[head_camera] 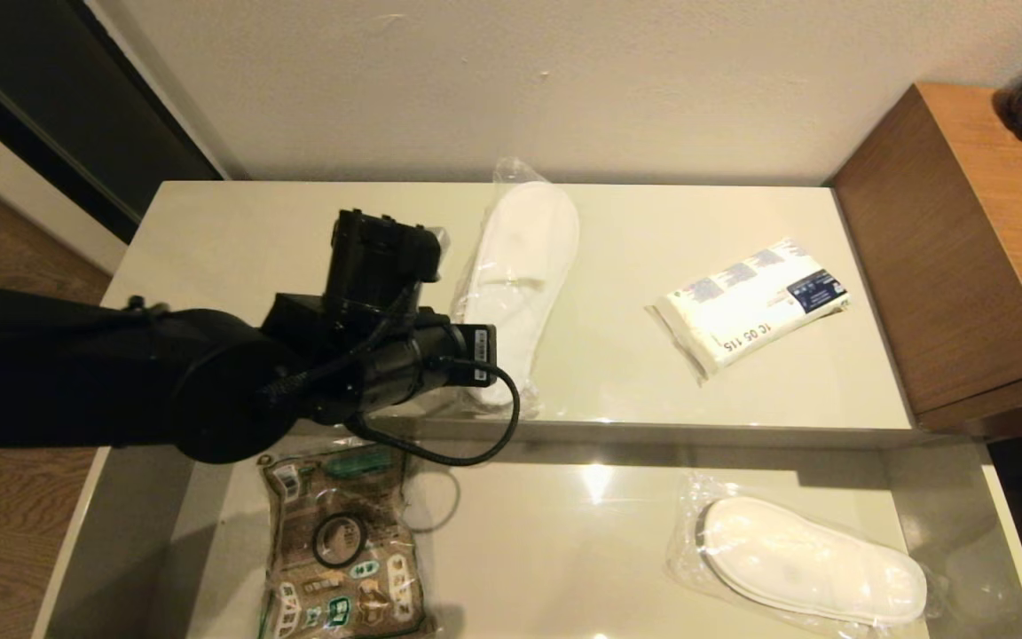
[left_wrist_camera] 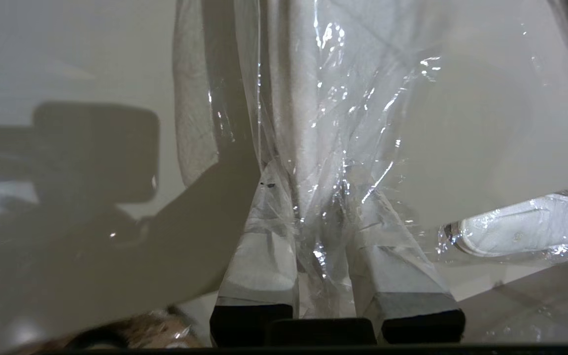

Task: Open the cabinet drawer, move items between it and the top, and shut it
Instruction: Pick up the disposable slippers on the table, then put the disposable slippers in the drawer

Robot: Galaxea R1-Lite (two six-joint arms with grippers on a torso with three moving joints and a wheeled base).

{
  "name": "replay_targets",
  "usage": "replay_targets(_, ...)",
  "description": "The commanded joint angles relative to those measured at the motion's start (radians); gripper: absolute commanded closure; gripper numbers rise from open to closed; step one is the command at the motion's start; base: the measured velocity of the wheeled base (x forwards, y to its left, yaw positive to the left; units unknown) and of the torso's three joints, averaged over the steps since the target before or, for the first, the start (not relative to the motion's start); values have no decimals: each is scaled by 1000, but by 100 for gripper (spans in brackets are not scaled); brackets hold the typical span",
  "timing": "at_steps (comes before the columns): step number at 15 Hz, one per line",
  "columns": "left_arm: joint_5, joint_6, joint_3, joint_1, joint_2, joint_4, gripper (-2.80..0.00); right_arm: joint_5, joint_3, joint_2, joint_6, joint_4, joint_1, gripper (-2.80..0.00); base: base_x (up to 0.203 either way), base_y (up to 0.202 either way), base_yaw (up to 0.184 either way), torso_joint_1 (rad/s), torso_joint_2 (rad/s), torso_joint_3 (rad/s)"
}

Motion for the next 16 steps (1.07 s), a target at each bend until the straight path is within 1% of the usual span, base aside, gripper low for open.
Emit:
replay_targets(1,-2,-4,-17,-1,-135,113,0,0,0,1,1,0,0,0,0,0,0,0,0,0)
replay_targets(2,-9,-6,-11,-1,-163,161,0,0,0,1,-1,0,0,0,0,0,0,0,0,0)
replay_targets(3,-26,-8,21,0,-192,192,0,0,0,1,-1,0,0,0,0,0,0,0,0,0)
replay_targets(4,-47,-10,56,0,-211,207,0,0,0,1,-1,0,0,0,0,0,0,0,0,0)
replay_targets(6,-62,-10,92,-2,-247,240,0,0,0,1,-1,0,0,0,0,0,0,0,0,0)
replay_targets(9,-93,-16,100,-68,-340,376,0,0,0,1,0,0,0,0,0,0,0,0,0,0)
replay_targets(11,-115,-23,93,-143,-398,467,0,0,0,1,-1,0,0,0,0,0,0,0,0,0)
replay_targets(12,-117,-24,88,-165,-410,491,0,0,0,1,-1,0,0,0,0,0,0,0,0,0)
replay_targets(14,-123,-23,81,-242,-448,549,0,0,0,1,-1,0,0,0,0,0,0,0,0,0)
replay_targets(15,-134,-21,87,-264,-454,580,0,0,0,1,-1,0,0,0,0,0,0,0,0,0)
replay_targets(16,-152,-17,98,-268,-451,602,0,0,0,1,-1,0,0,0,0,0,0,0,0,0)
